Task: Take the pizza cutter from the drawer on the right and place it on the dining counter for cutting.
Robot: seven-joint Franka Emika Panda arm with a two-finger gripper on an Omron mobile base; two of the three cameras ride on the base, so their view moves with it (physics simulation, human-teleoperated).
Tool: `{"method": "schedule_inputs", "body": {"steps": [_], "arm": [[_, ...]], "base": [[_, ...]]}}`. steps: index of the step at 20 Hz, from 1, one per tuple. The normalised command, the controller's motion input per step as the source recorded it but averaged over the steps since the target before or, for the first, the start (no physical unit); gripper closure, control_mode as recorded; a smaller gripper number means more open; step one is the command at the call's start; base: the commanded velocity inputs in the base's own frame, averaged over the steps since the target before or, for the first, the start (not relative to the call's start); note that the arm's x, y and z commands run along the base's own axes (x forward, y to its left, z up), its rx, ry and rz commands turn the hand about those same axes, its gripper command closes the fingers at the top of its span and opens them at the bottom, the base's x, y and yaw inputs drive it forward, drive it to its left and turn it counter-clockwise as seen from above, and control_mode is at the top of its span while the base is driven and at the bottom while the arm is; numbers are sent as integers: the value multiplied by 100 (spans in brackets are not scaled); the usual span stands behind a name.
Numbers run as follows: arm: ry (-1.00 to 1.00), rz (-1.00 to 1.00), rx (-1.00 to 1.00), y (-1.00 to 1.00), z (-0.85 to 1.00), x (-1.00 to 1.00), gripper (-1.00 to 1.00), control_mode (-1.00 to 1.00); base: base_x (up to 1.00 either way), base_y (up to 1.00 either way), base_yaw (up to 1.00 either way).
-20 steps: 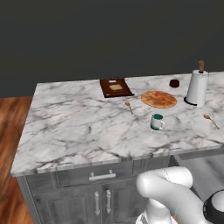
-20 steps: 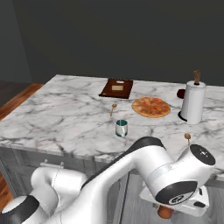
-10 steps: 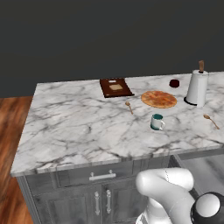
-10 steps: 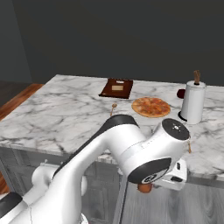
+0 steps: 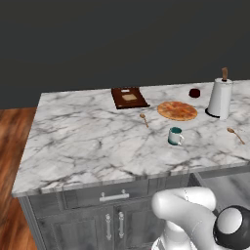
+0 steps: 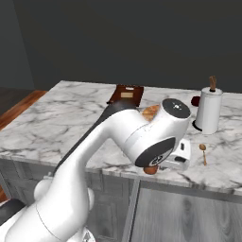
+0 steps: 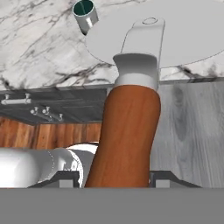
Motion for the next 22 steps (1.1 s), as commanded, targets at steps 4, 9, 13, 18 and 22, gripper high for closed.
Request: {"method": "schedule_inputs", "body": {"steps": [4,9,13,18,22], "arm": [[0,0,0,5,-3,99,100,-100],[2,0,-6,25,-52,82,100,-100],[4,0,-8,30,-68,77,100,-100],[5,0,-4,18,-57,78,100,-100],[4,0,-1,1,-41,68,100,-100]], "base": [[0,0,0],[0,0,0],[0,0,0],[0,0,0],[0,0,0]]}}
